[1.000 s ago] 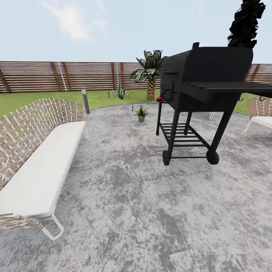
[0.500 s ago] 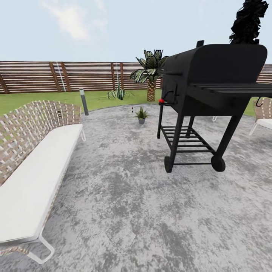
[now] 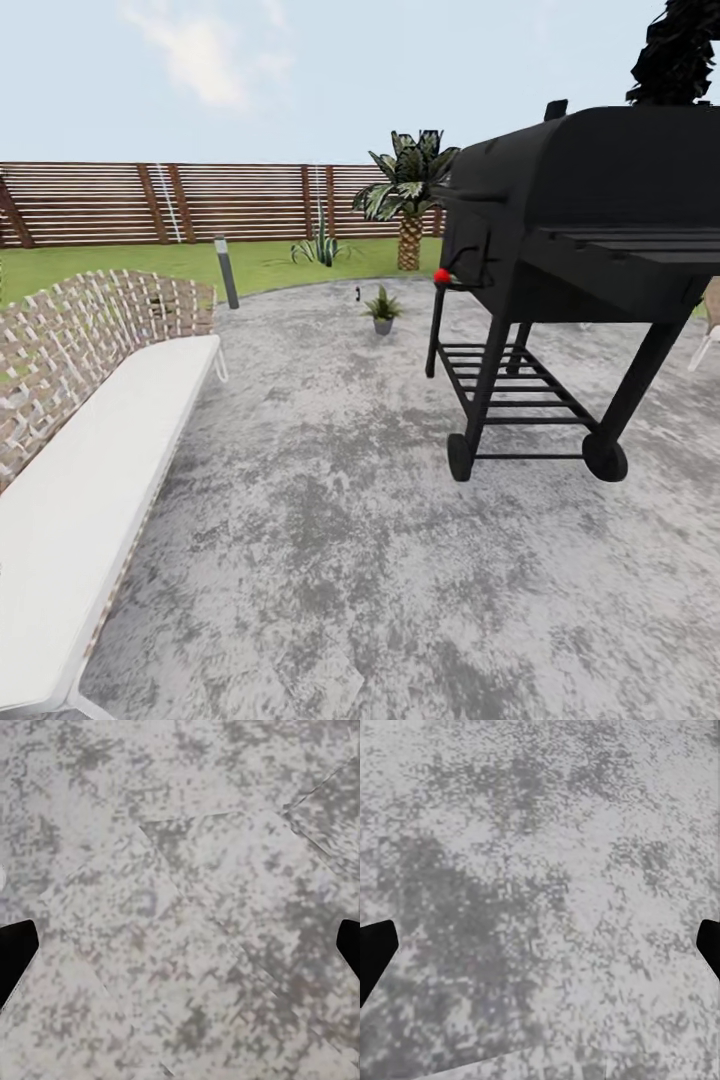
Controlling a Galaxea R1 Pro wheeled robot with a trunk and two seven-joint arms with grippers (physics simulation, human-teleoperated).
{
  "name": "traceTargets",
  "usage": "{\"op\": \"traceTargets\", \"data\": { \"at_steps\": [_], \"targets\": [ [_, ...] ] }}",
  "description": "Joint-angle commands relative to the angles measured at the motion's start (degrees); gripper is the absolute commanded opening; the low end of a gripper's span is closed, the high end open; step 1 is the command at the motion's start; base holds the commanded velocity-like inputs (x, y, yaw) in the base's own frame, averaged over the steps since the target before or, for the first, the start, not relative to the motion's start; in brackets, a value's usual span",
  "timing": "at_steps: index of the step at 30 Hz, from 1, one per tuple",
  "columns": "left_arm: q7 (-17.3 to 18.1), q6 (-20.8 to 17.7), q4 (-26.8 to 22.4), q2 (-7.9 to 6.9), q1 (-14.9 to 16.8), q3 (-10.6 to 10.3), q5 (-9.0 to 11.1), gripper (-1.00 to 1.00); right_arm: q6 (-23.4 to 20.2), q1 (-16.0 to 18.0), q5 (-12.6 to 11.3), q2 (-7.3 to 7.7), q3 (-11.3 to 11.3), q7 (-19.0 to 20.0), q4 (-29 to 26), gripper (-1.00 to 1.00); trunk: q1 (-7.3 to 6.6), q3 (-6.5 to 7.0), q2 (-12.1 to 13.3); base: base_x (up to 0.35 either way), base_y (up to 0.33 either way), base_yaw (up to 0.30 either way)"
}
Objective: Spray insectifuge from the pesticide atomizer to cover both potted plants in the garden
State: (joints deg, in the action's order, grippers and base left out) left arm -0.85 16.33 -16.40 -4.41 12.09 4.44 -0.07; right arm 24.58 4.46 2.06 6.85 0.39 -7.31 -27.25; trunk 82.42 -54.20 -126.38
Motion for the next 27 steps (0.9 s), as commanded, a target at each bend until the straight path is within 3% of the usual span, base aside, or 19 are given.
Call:
{"op": "traceTargets", "data": {
  "at_steps": [1, 21, 27],
  "targets": [
    [0.0, 0.2, 0.1, 0.02, 0.0, 0.1, 0.0, 1.00, 0.1, 0.0, 0.2, 0.00, 0.0, -0.3, 0.0, 1.00, 0.03, -0.05, 0.0, 0.340, 0.000, 0.036],
    [0.0, 0.2, 0.1, -0.05, 0.0, 0.2, 0.2, 1.00, 0.1, 0.0, 0.2, 0.00, 0.0, -0.2, 0.0, 1.00, 0.03, -0.05, 0.0, 0.340, 0.000, 0.004],
    [0.0, 0.2, 0.1, -0.04, 0.0, 0.1, 0.2, 1.00, 0.1, 0.0, 0.2, 0.00, 0.0, -0.3, 0.0, 1.00, 0.03, -0.05, 0.0, 0.340, 0.000, 0.210]
  ]
}}
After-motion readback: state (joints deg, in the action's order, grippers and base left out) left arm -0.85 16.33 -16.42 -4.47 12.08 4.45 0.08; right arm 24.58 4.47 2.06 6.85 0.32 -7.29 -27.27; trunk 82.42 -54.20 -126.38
